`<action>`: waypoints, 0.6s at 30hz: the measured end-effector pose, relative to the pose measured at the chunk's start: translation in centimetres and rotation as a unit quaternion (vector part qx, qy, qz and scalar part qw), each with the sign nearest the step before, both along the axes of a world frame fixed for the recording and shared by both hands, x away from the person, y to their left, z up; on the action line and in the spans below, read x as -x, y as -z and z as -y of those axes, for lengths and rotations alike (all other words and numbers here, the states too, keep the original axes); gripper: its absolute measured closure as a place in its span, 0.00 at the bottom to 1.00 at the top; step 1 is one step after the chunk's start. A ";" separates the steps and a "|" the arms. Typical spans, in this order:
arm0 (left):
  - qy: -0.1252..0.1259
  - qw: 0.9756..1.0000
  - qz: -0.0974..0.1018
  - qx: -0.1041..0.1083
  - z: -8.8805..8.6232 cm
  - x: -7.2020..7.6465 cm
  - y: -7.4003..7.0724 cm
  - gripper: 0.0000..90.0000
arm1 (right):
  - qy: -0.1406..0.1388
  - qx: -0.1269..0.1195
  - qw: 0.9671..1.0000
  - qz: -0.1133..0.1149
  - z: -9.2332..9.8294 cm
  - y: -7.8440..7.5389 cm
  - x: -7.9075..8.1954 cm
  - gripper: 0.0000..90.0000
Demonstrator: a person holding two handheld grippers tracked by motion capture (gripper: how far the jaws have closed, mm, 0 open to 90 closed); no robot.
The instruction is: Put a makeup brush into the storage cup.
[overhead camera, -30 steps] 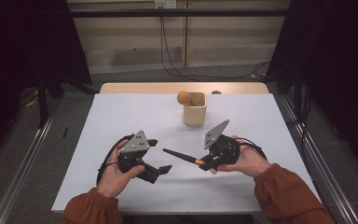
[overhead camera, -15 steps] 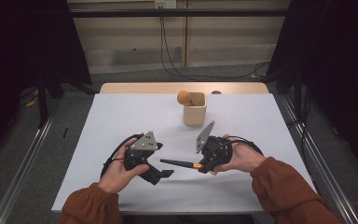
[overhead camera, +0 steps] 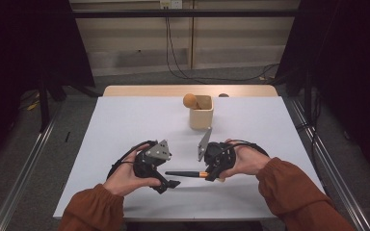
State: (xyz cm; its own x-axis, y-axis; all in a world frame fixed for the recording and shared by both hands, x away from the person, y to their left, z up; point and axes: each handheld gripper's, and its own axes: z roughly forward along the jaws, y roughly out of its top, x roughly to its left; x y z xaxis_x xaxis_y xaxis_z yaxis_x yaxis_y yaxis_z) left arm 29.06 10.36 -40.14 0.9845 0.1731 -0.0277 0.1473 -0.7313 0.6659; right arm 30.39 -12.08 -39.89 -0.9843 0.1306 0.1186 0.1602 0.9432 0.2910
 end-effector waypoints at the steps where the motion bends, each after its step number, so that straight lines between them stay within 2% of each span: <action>1: 0.003 1.000 -0.002 -0.005 0.2 0.0 0.0 0.07 | -0.001 0.002 1.000 -0.003 -0.1 0.0 0.0 0.82; 4: 0.007 1.000 -0.004 -0.009 0.6 -0.1 0.1 0.09 | -0.008 0.008 1.000 -0.003 -0.4 0.2 -0.1 0.82; 6: 0.010 1.000 0.006 -0.020 0.8 -0.2 0.3 0.09 | -0.012 0.009 1.000 -0.004 -0.7 0.3 -0.1 0.82; 8: 0.016 0.999 -0.008 -0.035 1.1 -0.5 0.5 0.08 | -0.014 0.010 1.000 -0.007 -0.8 0.2 0.0 0.82; 11: 0.029 0.998 -0.010 -0.048 1.6 -0.5 0.9 0.09 | -0.019 0.005 1.000 -0.006 -1.0 0.2 0.0 0.82; 14: 0.030 0.998 -0.013 -0.058 2.1 -0.4 1.2 0.08 | -0.021 0.004 1.000 -0.005 -1.2 0.3 -0.1 0.82; 15: 0.035 0.997 -0.021 -0.059 2.2 -0.5 1.3 0.08 | -0.021 0.004 1.000 -0.005 -1.2 0.3 0.0 0.82; 16: 0.040 0.997 -0.020 -0.057 2.3 -0.5 1.3 0.10 | -0.018 0.002 1.000 -0.006 -1.2 0.2 0.0 0.82; 17: 0.039 0.998 -0.012 -0.051 2.4 -0.5 1.4 0.11 | -0.018 0.001 1.000 -0.007 -1.2 0.2 0.0 0.82; 18: 0.036 0.998 -0.013 -0.051 2.5 -0.6 1.4 0.15 | -0.017 0.001 1.000 -0.008 -1.2 0.2 0.1 0.82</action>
State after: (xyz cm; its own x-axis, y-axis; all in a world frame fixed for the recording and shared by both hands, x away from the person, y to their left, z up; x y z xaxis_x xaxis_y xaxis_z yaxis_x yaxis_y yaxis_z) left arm 29.64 7.90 -41.58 0.9937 0.1049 -0.0385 0.1076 -0.8050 0.5834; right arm 30.30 -10.85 -40.06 -0.9863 0.0975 0.1333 0.1327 0.9485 0.2876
